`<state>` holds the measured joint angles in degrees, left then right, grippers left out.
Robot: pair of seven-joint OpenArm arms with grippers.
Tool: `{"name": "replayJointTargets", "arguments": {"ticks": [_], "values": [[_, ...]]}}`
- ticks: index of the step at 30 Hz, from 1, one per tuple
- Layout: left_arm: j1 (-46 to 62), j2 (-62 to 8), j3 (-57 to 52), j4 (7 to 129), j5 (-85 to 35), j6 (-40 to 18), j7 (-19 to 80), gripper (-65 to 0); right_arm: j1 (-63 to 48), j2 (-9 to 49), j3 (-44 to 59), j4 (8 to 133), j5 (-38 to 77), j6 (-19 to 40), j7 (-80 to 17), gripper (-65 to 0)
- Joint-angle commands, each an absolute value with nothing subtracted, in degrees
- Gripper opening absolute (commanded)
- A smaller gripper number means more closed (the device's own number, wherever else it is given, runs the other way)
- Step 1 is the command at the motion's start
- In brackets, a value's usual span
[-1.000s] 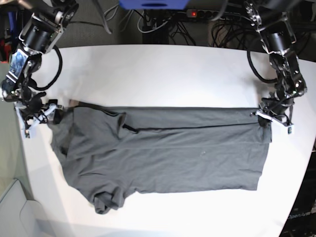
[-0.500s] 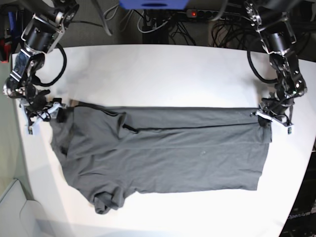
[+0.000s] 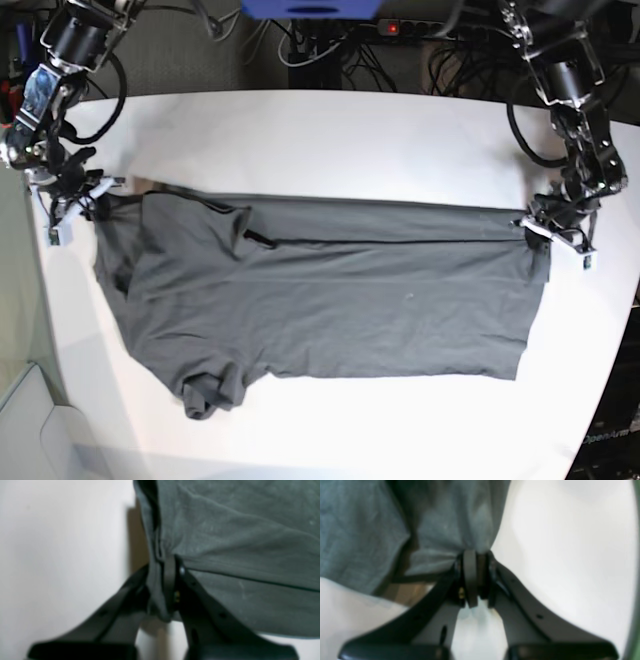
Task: Layout the t-shirt on the table in an organized manner, then fold the t-shirt properly
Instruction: 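Grasp the folded edge's corners again with both grippers, then drag the grey shirt by its folded edge toward the robot with both grippers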
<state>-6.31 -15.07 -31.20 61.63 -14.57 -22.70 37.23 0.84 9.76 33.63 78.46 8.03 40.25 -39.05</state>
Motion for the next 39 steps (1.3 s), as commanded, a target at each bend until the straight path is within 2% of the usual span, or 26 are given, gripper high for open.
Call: {"name": "replayJointTargets", "arguments": {"ticks": [1, 13, 19, 29, 39], "values": [[-4.4, -15.5, -31.2, 62.8, -10.9, -21.1, 42.9, -64.7, 1.1, 10.5, 33.9, 81.0, 8.7, 40.0, -37.8, -65.0], [4.4, -15.4, -31.5, 77.1, -10.9, -21.1, 50.7, -64.7, -11.9, 8.7, 34.0, 93.7, 8.8, 40.0, -37.8, -65.0], [10.1, -15.4, -31.6, 83.0, -10.9, -21.1, 51.8, -64.7, -16.5, 5.7, 38.9, 96.7, 8.7, 40.0, -37.8, -65.0], [13.9, -15.5, -31.7, 83.7, -10.9, -21.1, 51.5, -64.7, -21.4, 4.2, 41.1, 97.0, 8.7, 40.0, -37.7, -65.0], [16.8, -15.5, -31.8, 83.7, -10.9, -21.1, 51.4, -64.7, -21.5, 4.1, 41.9, 97.0, 8.7, 40.0, -37.7, -65.0]]}}
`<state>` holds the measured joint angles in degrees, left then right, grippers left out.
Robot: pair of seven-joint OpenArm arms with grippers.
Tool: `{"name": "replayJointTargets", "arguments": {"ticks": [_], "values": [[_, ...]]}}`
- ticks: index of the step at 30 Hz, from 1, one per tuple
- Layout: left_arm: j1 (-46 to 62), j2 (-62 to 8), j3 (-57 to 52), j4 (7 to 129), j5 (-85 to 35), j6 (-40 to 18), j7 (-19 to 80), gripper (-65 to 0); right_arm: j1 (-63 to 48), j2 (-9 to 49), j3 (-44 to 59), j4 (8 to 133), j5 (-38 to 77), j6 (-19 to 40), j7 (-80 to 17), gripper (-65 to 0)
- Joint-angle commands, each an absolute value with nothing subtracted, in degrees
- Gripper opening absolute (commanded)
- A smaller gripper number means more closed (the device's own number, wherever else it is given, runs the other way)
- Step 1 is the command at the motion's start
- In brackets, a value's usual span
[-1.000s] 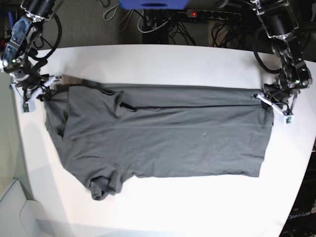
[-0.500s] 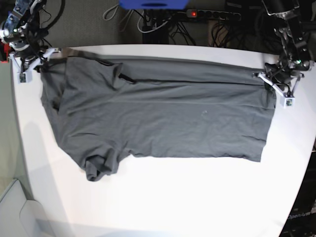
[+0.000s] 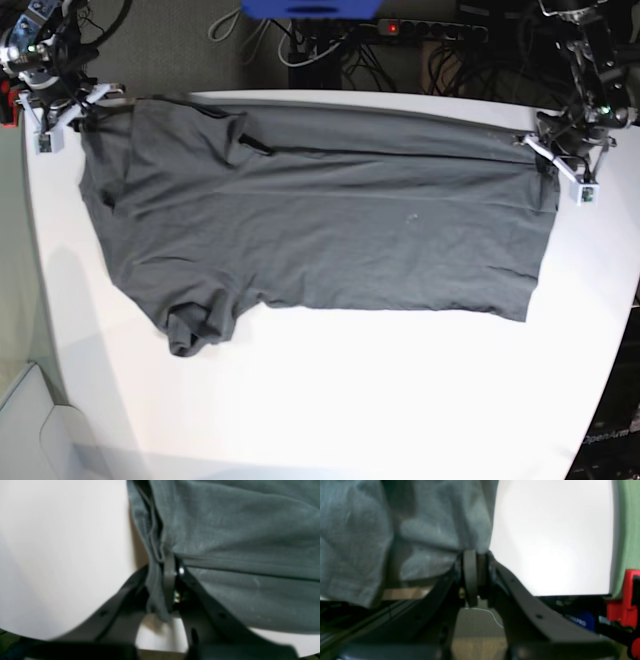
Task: Layout the t-shirt on the table in an organized manner, then fold the t-shirt properly
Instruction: 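Drag the grey shirt by its folded edge toward the robot with both grippers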
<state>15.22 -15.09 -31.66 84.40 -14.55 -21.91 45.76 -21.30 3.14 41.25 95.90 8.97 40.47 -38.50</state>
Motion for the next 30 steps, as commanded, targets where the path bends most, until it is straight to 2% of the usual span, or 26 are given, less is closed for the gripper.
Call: {"name": "replayJointTargets", "arguments": {"ticks": [1, 14, 17, 23, 26, 30], "values": [[16.9, -15.5, -31.8, 83.7, -10.9, -21.1, 51.4, -64.7, -21.5, 4.1, 42.0, 97.0, 8.7, 40.0, -37.7, -65.0], [17.2, -15.5, -31.8, 83.7, -10.9, -21.1, 52.0, -64.3, -21.4, 4.1, 42.0, 97.0, 8.5, 40.0, -37.8, -65.0], [17.2, -15.5, -31.8, 83.7, -10.9, -21.1, 52.0, -58.1, -21.3, 4.1, 42.5, 97.0, 8.5, 40.0, -37.8, -60.1], [17.2, -15.2, -34.9, 83.8, -10.9, -21.1, 51.9, -32.9, -20.9, 3.0, 46.6, 97.0, 8.5, 40.0, -37.8, -40.2], [17.2, -15.1, -36.2, 84.4, -11.3, -21.1, 51.7, -31.8, -20.8, 2.9, 47.6, 97.0, 8.5, 40.0, -37.8, -34.9], [17.1, -15.1, -37.8, 85.8, -11.4, -21.1, 51.6, -31.8, -20.1, 2.9, 47.7, 97.1, 8.5, 40.0, -37.8, -34.2]]}}
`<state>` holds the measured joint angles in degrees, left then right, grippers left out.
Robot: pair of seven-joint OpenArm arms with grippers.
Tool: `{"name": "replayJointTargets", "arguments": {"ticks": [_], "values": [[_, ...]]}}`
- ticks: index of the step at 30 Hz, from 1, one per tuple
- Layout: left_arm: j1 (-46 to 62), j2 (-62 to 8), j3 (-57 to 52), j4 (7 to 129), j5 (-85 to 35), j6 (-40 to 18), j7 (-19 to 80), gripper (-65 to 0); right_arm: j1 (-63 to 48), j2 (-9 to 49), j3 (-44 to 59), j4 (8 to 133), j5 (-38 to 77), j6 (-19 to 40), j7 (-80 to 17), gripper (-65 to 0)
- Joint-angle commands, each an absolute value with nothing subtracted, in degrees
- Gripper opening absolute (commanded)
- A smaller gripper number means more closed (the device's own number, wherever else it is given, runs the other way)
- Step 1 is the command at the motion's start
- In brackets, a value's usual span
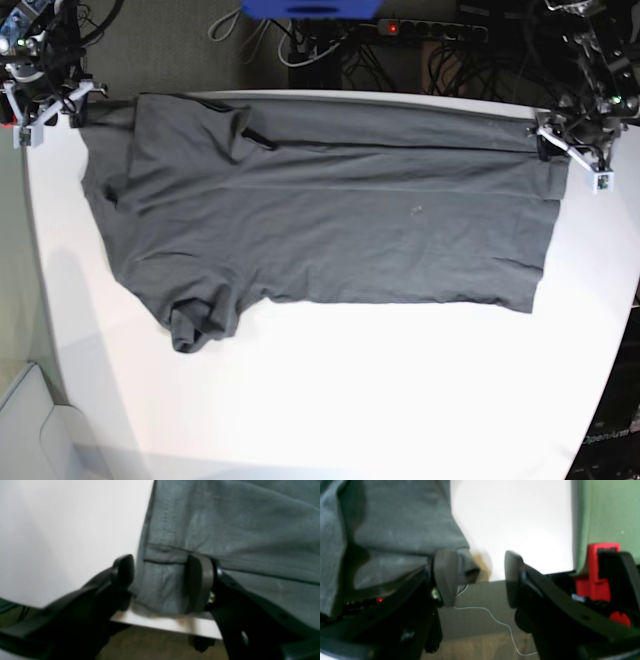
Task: Layout the t-shirt on the table in an organized manner, then fold the t-shirt properly
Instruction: 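Drag the grey shirt by its folded edge toward the robot with both grippers, then release the edge and move both grippers down the sides to the hem corners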
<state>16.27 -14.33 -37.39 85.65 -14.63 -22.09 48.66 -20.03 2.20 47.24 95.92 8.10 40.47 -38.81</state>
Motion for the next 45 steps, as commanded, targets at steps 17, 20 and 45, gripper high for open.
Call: {"name": "replayJointTargets", "arguments": {"ticks": [17, 20, 45], "values": [[14.5, -13.7, -38.6, 86.8, -11.5, -21.2, 51.6, -31.2, -16.7, 3.3, 47.3, 97.0, 8.5, 40.0, -37.8, -34.2], [14.5, -13.5, -38.6, 86.9, -11.5, -21.2, 51.7, -31.2, -16.5, 3.3, 47.3, 97.0, 8.5, 40.0, -37.8, -34.1], [13.6, -10.6, -49.8, 92.8, -13.3, -29.0, 52.0, -0.4, 8.5, 11.6, 21.8, 87.4, 8.4, 40.0, -38.3, -33.9]]}}
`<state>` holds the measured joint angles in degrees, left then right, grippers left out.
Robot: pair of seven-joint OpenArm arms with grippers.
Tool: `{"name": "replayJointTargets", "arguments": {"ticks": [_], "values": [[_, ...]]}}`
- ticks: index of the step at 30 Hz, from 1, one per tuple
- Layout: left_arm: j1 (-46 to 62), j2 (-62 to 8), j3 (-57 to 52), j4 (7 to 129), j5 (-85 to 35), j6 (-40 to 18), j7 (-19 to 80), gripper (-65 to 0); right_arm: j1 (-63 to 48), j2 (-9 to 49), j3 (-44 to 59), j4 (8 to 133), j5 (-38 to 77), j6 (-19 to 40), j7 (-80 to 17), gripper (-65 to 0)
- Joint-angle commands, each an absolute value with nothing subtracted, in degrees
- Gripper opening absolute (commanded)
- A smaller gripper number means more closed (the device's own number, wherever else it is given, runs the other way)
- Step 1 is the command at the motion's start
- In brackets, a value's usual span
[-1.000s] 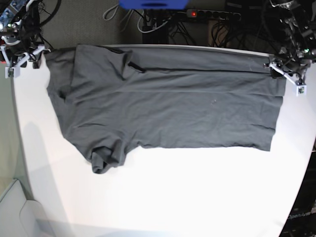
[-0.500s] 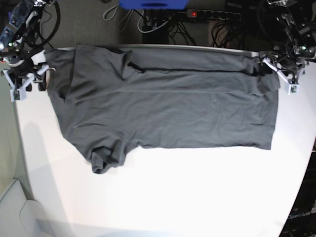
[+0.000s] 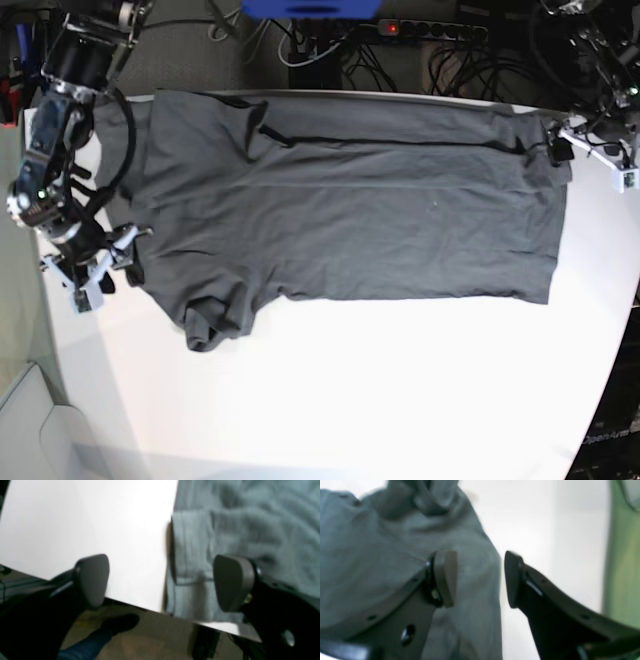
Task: Layout the t-shirt on the table in an organized manner, then fold the t-shirt properly
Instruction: 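Release the edge and move both grippers down the sides to the hem corners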
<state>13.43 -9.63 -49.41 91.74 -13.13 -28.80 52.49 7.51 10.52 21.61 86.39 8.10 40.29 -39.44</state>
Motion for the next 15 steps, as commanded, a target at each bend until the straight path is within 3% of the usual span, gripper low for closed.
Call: {"name": "replayJointTargets", "arguments": {"ticks": [1, 8, 15], "values": [[13.2, -10.8, -50.2, 92.8, -13.5, -28.9, 52.0, -0.4, 10.2, 11.9, 21.5, 84.7, 8.4, 40.0, -38.3, -33.9], [9.3, -11.0, -54.0, 92.8, -13.2, -29.0, 52.0, -0.4, 20.2, 15.2, 21.2, 65.7, 8.4, 40.0, -37.7, -33.9], [5.0, -12.9, -54.3, 92.2, -13.2, -28.6, 52.0, -0.4, 22.6, 15.8, 21.2, 56.2, 8.4, 40.0, -32.0, -33.9]]}}
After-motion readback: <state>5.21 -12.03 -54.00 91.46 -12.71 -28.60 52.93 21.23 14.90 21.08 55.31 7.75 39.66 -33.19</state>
